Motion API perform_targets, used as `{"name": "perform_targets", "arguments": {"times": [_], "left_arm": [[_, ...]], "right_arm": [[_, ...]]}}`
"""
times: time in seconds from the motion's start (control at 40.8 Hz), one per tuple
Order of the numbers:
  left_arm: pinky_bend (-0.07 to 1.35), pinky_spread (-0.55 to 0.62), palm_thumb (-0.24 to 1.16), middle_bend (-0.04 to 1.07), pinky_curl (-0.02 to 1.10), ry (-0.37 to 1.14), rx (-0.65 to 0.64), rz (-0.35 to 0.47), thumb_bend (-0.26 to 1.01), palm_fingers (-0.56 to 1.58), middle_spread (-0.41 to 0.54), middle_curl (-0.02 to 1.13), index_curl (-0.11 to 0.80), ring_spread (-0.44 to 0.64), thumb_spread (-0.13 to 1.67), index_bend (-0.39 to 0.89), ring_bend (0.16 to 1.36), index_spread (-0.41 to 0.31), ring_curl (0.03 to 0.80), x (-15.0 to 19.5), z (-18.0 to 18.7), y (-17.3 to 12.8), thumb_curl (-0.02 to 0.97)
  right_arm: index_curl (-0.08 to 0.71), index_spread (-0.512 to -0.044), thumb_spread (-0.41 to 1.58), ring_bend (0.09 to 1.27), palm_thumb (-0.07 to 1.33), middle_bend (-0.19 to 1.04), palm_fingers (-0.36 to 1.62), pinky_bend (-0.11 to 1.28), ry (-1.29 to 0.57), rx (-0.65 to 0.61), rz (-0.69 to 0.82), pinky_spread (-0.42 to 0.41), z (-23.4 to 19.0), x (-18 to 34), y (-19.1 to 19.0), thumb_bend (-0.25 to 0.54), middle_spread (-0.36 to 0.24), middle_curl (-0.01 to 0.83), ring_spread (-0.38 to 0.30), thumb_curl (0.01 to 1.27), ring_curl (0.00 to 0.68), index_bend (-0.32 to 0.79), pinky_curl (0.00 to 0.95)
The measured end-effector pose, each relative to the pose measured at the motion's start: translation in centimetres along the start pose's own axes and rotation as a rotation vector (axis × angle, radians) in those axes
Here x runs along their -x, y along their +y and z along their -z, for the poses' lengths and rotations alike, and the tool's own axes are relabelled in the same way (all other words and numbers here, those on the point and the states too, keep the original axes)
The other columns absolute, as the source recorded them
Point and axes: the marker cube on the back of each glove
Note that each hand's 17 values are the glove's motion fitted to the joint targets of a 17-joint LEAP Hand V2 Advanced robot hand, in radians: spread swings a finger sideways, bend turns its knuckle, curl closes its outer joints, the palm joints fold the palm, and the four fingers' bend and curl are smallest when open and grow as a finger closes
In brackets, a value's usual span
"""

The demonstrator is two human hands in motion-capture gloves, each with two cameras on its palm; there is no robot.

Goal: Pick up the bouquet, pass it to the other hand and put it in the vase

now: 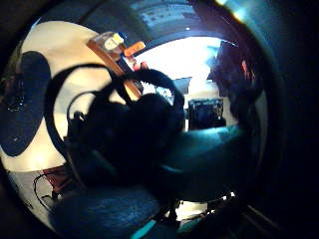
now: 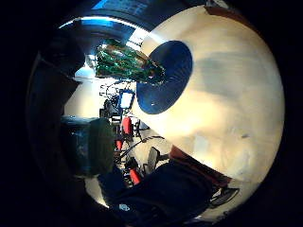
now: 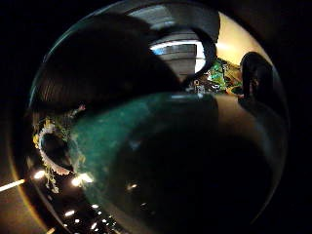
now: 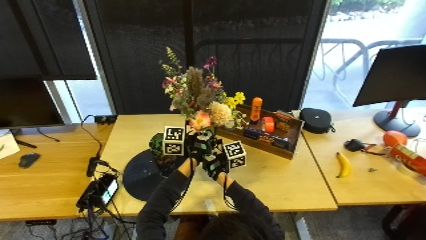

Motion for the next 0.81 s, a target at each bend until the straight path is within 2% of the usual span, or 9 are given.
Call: {"name": "perform_targets", "arguments": {"times": [0.025, 0.098, 0.172, 0.294, 0.417, 0.49, 0.589, 0.687, 0.809], "left_arm": [[0.43, -0.08, 0.63, 0.37, 0.33, -0.007, -0.014, -0.006, 0.04, 1.07, -0.084, 0.37, 0.331, -0.13, 0.91, 0.25, 0.57, -0.1, 0.275, 0.0, 0.0, -0.1, 0.391], [0.41, -0.18, 0.68, 0.43, 0.37, -0.03, -0.066, -0.032, 0.04, 1.29, -0.156, 0.43, 0.378, -0.22, 0.9, 0.32, 0.61, -0.168, 0.328, -0.1, 0.0, -0.5, 0.405], [0.42, -0.25, 0.71, 0.51, 0.39, -0.067, -0.142, -0.073, 0.03, 1.39, -0.205, 0.48, 0.407, -0.25, 0.88, 0.35, 0.66, -0.211, 0.369, -0.5, 0.2, -0.7, 0.42], [0.52, -0.32, 0.76, 0.6, 0.44, -0.128, -0.257, -0.117, 0.01, 1.48, -0.266, 0.52, 0.452, -0.31, 0.86, 0.4, 0.73, -0.268, 0.412, -1.4, 1.1, -1.2, 0.45], [0.58, -0.36, 0.79, 0.67, 0.47, -0.133, -0.292, -0.131, -0.01, 1.47, -0.302, 0.56, 0.491, -0.34, 0.82, 0.45, 0.8, -0.304, 0.449, -2.7, 2.2, -1.7, 0.487], [0.61, -0.37, 0.81, 0.69, 0.48, -0.117, -0.319, -0.15, -0.01, 1.44, -0.314, 0.57, 0.511, -0.35, 0.76, 0.47, 0.82, -0.317, 0.465, -4.4, 3.1, -1.8, 0.513], [0.63, -0.38, 0.83, 0.72, 0.49, -0.119, -0.375, -0.184, -0.02, 1.41, -0.326, 0.58, 0.53, -0.36, 0.71, 0.49, 0.85, -0.328, 0.48, -6.9, 4.7, -2.2, 0.542], [0.64, -0.39, 0.83, 0.74, 0.5, -0.151, -0.427, -0.215, -0.02, 1.39, -0.331, 0.59, 0.548, -0.36, 0.67, 0.51, 0.86, -0.336, 0.488, -8.5, 6.1, -3.1, 0.569], [0.65, -0.39, 0.84, 0.75, 0.51, -0.185, -0.525, -0.226, -0.03, 1.36, -0.337, 0.59, 0.565, -0.36, 0.64, 0.51, 0.86, -0.336, 0.495, -11.3, 7.9, -3.5, 0.593]], "right_arm": [[0.635, -0.218, 0.97, 0.7, 1.03, 0.67, 1.28, 0.54, -0.004, 0.002, -0.003, -0.249, -0.1, 0.0, 0.0, -0.016, -0.142, 0.677, -0.209, 0.43, 0.566, 0.44, 0.488], [0.637, -0.217, 0.97, 0.7, 1.03, 0.66, 1.28, 0.54, -0.01, 0.005, -0.013, -0.249, -0.4, 0.0, 0.0, -0.017, -0.141, 0.678, -0.209, 0.43, 0.566, 0.44, 0.488], [0.64, -0.217, 0.97, 0.7, 1.02, 0.66, 1.28, 0.55, -0.005, 0.012, -0.007, -0.253, -0.5, -0.1, -0.2, -0.023, -0.14, 0.678, -0.208, 0.44, 0.566, 0.43, 0.489], [0.641, -0.219, 0.98, 0.7, 1.0, 0.65, 1.29, 0.56, -0.018, 0.091, 0.016, -0.258, -0.9, 0.4, 0.0, -0.028, -0.144, 0.67, -0.211, 0.43, 0.564, 0.42, 0.487], [0.619, -0.227, 0.98, 0.66, 0.96, 0.58, 1.15, 0.48, 0.012, 0.112, 0.042, -0.258, -0.7, 1.4, 0.6, -0.034, -0.147, 0.633, -0.217, 0.43, 0.542, 0.37, 0.457], [0.576, -0.236, 0.99, 0.61, 0.93, 0.53, 0.98, 0.43, 0.053, 0.089, 0.068, -0.218, 0.3, 1.9, 0.4, -0.04, -0.147, 0.604, -0.214, 0.42, 0.523, 0.24, 0.443], [0.553, -0.249, 1.02, 0.57, 0.87, 0.41, 0.89, 0.42, 0.072, 0.058, 0.088, -0.169, 2.1, 2.7, -0.1, -0.044, -0.153, 0.555, -0.213, 0.41, 0.507, 0.16, 0.438], [0.498, -0.264, 1.03, 0.53, 0.85, 0.35, 0.91, 0.39, 0.123, 0.007, 0.112, -0.146, 3.4, 3.9, -0.2, -0.034, -0.156, 0.518, -0.215, 0.4, 0.477, 0.13, 0.411], [0.481, -0.27, 1.05, 0.43, 0.84, 0.3, 0.86, 0.33, 0.214, -0.047, 0.137, -0.098, 4.8, 4.9, -0.5, -0.024, -0.153, 0.494, -0.202, 0.4, 0.441, 0.18, 0.389]]}}
